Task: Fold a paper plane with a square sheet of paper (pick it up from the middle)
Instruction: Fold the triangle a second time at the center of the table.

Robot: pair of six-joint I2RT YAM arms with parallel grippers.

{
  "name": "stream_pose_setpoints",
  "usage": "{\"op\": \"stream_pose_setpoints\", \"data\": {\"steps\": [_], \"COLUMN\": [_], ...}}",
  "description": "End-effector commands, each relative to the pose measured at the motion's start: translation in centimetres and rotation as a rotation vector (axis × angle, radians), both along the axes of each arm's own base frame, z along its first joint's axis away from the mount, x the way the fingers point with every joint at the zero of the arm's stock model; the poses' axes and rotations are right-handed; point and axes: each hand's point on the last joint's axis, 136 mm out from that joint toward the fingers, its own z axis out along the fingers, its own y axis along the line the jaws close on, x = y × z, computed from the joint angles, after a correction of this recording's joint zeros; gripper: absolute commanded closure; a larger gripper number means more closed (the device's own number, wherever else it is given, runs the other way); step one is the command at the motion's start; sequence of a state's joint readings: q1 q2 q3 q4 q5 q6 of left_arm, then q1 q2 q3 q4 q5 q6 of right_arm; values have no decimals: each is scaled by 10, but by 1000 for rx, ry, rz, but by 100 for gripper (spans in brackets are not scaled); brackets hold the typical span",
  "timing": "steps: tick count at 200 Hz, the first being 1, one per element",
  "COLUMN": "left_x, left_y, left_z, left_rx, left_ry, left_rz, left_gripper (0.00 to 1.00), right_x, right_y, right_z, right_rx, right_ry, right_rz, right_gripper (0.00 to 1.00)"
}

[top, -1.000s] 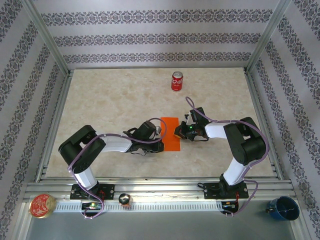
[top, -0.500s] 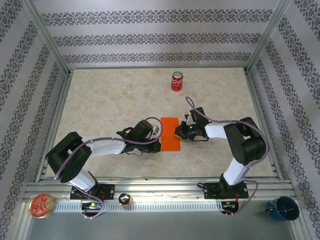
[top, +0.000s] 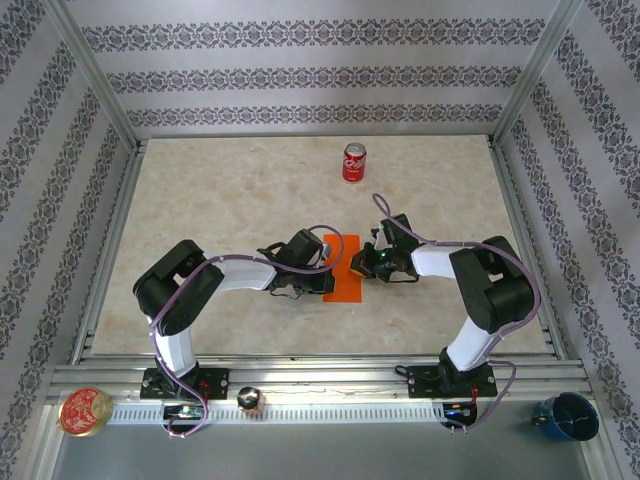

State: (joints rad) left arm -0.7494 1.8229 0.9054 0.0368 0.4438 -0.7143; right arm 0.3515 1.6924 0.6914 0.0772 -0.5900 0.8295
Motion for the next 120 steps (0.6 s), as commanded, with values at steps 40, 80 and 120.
{"op": "stream_pose_setpoints", "data": {"steps": [40, 80, 120], "left_x": [-19, -18, -21], "left_y": [24, 24, 26], "left_z": [-35, -33, -37], "left_rx": [73, 67, 76], "left_ry": [66, 62, 74], "left_rz": [18, 28, 20], "left_gripper": [100, 100, 100], "right_x": [-27, -40, -17], "right_y": [32, 25, -10], "right_z": [14, -16, -22], "right_rx": [29, -55, -73], "right_ry": [-16, 44, 40], "right_rz": [139, 110, -3], "right_gripper": [99, 100, 100]}}
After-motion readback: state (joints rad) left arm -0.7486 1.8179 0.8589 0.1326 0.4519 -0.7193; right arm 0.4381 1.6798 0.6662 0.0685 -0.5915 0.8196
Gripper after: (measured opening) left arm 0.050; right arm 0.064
